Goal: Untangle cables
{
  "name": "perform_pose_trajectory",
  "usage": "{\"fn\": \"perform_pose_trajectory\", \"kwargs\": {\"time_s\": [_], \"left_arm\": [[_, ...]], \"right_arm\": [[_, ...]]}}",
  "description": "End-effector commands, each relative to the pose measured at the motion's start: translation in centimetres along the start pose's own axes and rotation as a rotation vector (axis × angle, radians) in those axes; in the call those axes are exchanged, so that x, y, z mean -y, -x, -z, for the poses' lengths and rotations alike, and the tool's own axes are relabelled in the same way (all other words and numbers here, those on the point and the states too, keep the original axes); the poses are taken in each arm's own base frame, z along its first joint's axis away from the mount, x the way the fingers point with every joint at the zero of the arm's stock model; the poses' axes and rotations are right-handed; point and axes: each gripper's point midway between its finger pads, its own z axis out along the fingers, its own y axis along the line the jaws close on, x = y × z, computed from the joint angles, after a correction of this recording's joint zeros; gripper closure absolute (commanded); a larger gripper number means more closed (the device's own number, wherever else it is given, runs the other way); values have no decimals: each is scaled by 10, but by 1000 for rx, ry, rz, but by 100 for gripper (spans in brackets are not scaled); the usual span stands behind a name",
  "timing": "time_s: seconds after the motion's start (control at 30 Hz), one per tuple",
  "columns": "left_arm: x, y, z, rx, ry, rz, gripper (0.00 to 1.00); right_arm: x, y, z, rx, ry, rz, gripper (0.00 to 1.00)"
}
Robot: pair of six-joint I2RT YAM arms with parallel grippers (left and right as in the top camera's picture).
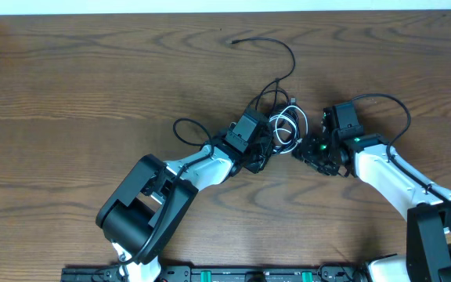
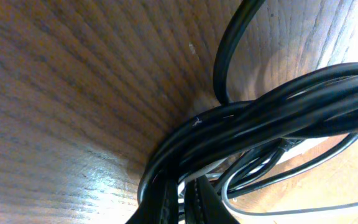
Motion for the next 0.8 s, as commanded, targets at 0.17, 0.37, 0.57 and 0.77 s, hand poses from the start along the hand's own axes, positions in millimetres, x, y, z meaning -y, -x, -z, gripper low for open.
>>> {"fn": "perform_pose_trajectory", "kwargs": {"time_s": [0.17, 0.37, 0.57, 0.77], "left_arm": [[-55, 4, -13, 14, 155, -51, 92], [-57, -8, -13, -55, 163, -76, 92], [-58, -15, -12, -99, 166, -87, 92], [-57, -19, -11, -139, 163, -116, 92]], "right_arm": [[-4, 18, -3, 137, -46, 35, 53], [8, 26, -9, 213, -137, 6, 58], [7, 35, -33, 221, -121, 15, 57], [27, 21, -58, 141, -177, 0, 98]]}}
